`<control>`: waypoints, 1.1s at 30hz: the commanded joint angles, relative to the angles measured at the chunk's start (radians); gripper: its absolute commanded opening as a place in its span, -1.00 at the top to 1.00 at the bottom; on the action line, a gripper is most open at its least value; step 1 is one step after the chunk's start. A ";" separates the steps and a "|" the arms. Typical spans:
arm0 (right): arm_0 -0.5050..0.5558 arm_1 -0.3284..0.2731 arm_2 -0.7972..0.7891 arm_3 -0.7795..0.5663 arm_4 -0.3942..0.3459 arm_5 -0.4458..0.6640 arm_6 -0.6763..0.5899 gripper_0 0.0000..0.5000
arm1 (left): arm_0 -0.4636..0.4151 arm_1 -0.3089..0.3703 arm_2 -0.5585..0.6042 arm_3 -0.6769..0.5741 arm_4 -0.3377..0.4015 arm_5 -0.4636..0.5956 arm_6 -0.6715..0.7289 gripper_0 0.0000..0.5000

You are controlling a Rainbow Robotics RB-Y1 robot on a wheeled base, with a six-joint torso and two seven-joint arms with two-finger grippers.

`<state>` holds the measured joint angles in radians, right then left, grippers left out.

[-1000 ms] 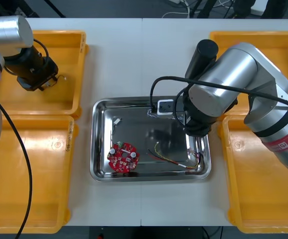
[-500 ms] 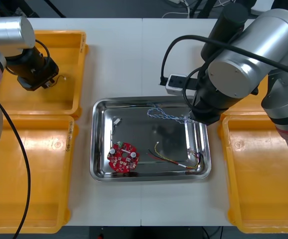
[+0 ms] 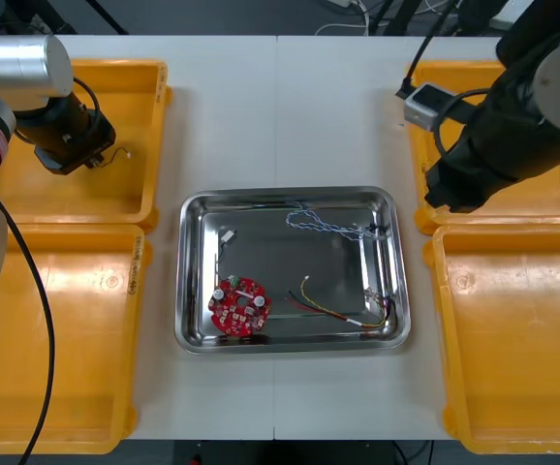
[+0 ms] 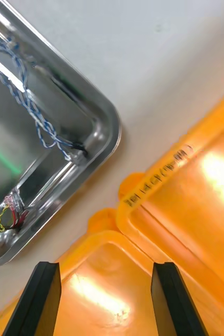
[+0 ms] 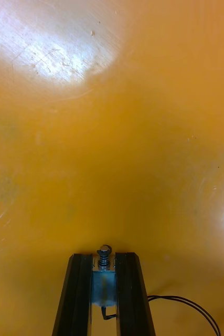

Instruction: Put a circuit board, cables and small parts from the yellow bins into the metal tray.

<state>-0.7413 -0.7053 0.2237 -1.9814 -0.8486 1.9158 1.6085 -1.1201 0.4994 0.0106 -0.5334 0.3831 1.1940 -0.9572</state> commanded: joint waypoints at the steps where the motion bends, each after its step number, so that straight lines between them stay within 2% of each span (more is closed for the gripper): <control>1: 0.054 -0.091 -0.116 -0.068 -0.030 0.004 -0.154 -1.00 | -0.015 0.007 -0.014 -0.066 0.016 0.065 0.023 1.00; 11: 0.161 -0.154 -0.210 -0.097 -0.035 0.004 -0.372 -1.00 | -0.015 0.056 -0.017 -0.278 -0.003 0.315 -0.057 1.00; 18: 0.208 -0.203 -0.216 -0.094 0.003 0.004 -0.507 -1.00 | -0.014 0.064 -0.083 -0.439 -0.024 0.453 -0.132 1.00; 22: 0.224 -0.218 -0.215 -0.062 0.011 0.004 -0.562 -1.00 | -0.003 0.064 -0.104 -0.559 0.010 0.539 -0.127 1.00; 26: 0.224 -0.232 -0.215 -0.002 0.014 -0.038 -0.564 -1.00 | 0.013 0.062 -0.150 -0.675 0.054 0.622 -0.112 1.00; 33: 0.234 -0.249 -0.216 0.084 0.023 -0.112 -0.548 -1.00 | 0.042 0.062 -0.244 -0.838 0.141 0.684 -0.017 1.00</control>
<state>-0.5189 -0.9016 0.0374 -1.9155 -0.8379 1.8295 1.0562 -1.0874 0.5246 -0.1802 -1.3004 0.4907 1.8634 -1.0127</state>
